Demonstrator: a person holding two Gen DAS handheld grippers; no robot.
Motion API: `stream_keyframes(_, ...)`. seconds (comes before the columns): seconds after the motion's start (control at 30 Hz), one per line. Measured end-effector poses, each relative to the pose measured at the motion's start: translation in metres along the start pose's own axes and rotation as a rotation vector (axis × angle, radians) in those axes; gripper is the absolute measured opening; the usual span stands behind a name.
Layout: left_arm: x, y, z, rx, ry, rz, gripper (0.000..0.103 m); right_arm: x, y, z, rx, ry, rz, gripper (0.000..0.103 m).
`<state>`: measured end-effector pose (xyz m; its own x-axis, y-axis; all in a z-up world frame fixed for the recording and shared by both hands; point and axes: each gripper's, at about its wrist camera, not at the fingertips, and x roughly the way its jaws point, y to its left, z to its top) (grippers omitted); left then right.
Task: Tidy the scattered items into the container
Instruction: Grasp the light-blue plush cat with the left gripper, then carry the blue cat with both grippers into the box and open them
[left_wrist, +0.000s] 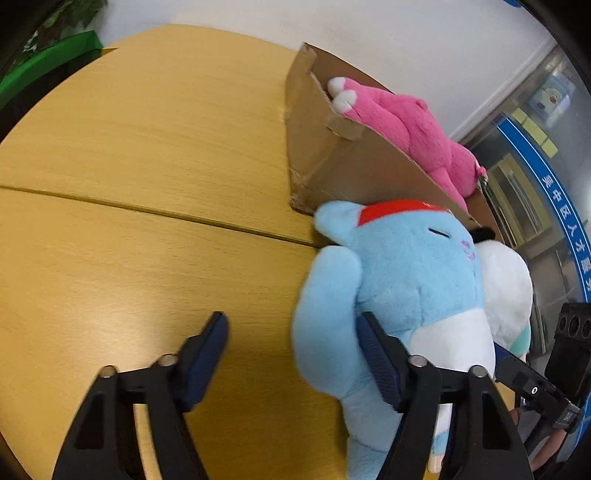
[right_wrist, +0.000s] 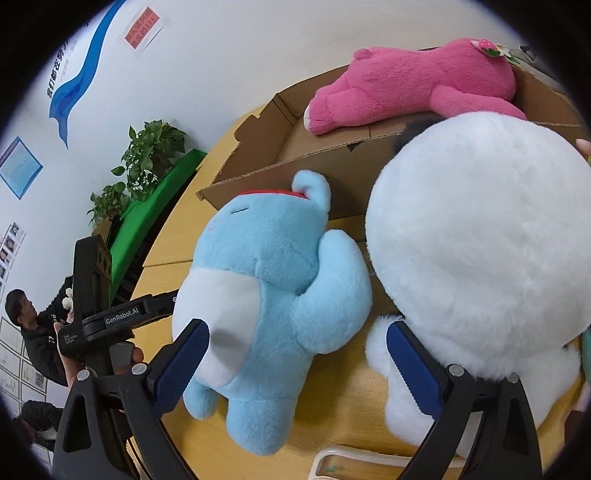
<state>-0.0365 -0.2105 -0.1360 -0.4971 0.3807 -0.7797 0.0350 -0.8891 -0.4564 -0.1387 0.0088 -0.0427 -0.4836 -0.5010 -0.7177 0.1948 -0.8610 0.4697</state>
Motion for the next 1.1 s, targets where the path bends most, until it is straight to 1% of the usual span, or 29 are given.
stream_keyframes(0.03,0.002,-0.003,0.0,0.004,0.008,-0.022,0.027,0.001,0.001,-0.001,-0.006,0.004,-0.005,0.097)
stream_keyframes(0.13,0.001,-0.008,-0.001,0.033,0.006,0.0,0.027,0.001,0.0,0.001,0.0,0.013,0.001,0.097)
stream_keyframes(0.27,-0.005,-0.002,0.001,0.037,0.013,-0.009,0.024,0.001,-0.003,0.005,0.026,0.019,0.009,0.096)
stream_keyframes(0.37,-0.018,0.007,0.003,0.045,-0.011,0.028,0.024,-0.001,-0.003,0.008,0.052,0.004,0.017,0.093)
stream_keyframes(0.43,-0.023,0.014,0.004,0.039,-0.015,0.048,0.024,0.001,-0.002,0.01,0.062,-0.004,-0.006,0.089)
stream_keyframes(0.5,-0.026,0.02,0.003,0.038,-0.015,0.056,0.024,0.006,0.0,0.013,0.072,-0.005,-0.022,0.08)
stream_keyframes(0.57,-0.024,0.022,0.001,0.042,-0.009,0.057,0.024,0.015,0.008,0.015,0.055,0.01,-0.02,0.079)
stream_keyframes(0.63,-0.023,0.024,0.0,0.042,-0.008,0.064,0.024,0.028,0.018,0.014,0.025,0.037,-0.013,0.074)
stream_keyframes(0.73,-0.022,0.026,-0.003,0.039,-0.01,0.068,0.024,0.046,0.025,0.015,0.032,0.062,0.011,0.069)
stream_keyframes(0.8,-0.022,0.024,-0.003,0.05,-0.013,0.067,0.024,0.05,0.027,0.019,0.022,0.059,0.036,0.047)
stream_keyframes(0.83,-0.023,0.023,-0.004,0.055,-0.016,0.068,0.023,0.05,0.027,0.021,0.019,0.058,0.043,0.046)
stream_keyframes(0.87,-0.025,0.023,-0.005,0.056,-0.018,0.066,0.023,0.05,0.026,0.023,0.02,0.057,0.046,0.04)
stream_keyframes(0.9,-0.026,0.023,-0.005,0.053,-0.02,0.06,0.023,0.049,0.024,0.023,0.022,0.055,0.049,0.032)
stream_keyframes(1.0,-0.034,0.02,-0.003,0.046,-0.039,0.035,0.02,0.046,0.018,0.023,0.035,0.05,0.062,0.026)
stream_keyframes(1.1,-0.051,0.003,0.005,0.078,-0.094,0.023,0.018,0.034,0.023,0.026,0.001,0.013,0.047,0.025)
